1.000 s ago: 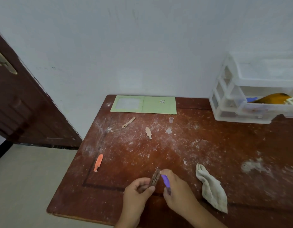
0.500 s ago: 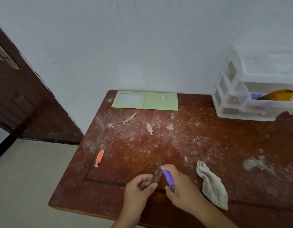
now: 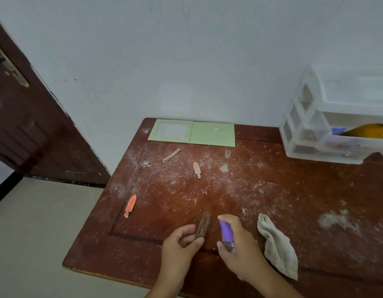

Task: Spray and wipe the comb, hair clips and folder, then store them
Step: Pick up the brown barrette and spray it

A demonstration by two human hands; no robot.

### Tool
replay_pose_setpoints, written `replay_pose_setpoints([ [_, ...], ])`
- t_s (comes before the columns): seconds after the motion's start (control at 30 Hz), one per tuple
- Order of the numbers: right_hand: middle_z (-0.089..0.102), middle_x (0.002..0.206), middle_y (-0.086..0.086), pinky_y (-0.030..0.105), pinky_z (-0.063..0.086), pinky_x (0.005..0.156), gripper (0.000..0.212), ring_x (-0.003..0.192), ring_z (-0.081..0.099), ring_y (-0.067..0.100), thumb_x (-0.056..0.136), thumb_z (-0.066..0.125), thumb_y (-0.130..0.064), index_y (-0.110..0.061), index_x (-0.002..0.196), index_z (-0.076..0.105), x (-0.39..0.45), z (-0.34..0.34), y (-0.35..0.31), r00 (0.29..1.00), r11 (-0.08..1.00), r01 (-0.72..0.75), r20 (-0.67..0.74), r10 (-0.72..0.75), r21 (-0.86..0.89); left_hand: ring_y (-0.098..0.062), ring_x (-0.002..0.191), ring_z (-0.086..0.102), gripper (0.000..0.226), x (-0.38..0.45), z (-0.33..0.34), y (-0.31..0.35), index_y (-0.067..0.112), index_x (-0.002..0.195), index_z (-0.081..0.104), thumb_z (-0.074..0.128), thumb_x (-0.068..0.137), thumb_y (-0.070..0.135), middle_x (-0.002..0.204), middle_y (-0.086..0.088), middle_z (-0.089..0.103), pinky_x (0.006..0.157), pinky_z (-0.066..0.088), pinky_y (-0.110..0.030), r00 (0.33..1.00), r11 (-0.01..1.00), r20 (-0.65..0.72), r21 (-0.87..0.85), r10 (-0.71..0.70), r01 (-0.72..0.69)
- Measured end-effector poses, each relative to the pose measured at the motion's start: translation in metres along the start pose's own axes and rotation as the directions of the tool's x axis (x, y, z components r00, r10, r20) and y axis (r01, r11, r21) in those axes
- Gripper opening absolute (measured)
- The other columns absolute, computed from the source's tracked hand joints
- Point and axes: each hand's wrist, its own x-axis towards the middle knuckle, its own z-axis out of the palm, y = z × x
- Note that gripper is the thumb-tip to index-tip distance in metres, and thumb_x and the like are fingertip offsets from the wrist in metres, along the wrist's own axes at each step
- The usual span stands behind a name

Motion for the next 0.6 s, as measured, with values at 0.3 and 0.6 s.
replay_pose_setpoints([
  [0.3, 0.046, 0.063, -0.006, 0.015, 0.039, 0.055, 0.048, 0.054, 0.049, -0.001, 0.085, 0.058, -0.015, -0.048, 0.104, 0.028, -0.003, -0.009, 0.014, 0.998, 0.998, -0.058, 0.015, 0.058, 0.040, -0.011, 0.056, 0.068, 0.014, 0.000, 0.001, 0.001, 0.001, 0.076, 0.063, 0.055, 0.083, -0.008, 0.070, -0.011, 0.065, 0.049, 0.052, -0.014, 0.984, 0.965, 0.027, -0.192, -0.176, 0.178],
  [0.6, 0.037, 0.135, 0.023, 0.044, 0.041, 0.091, 0.091, 0.114, 0.047, 0.038, 0.071, 0.049, -0.048, -0.010, 0.143, 0.010, -0.014, -0.063, 0.058, 0.773, 0.954, -0.221, -0.559, 0.299, 0.205, -0.014, 0.062, 0.053, 0.012, 0.003, 0.000, -0.007, 0.010, 0.085, 0.063, 0.055, 0.086, 0.001, 0.068, -0.006, 0.059, 0.048, 0.047, -0.015, 0.973, 0.967, -0.033, -0.122, -0.227, 0.221],
])
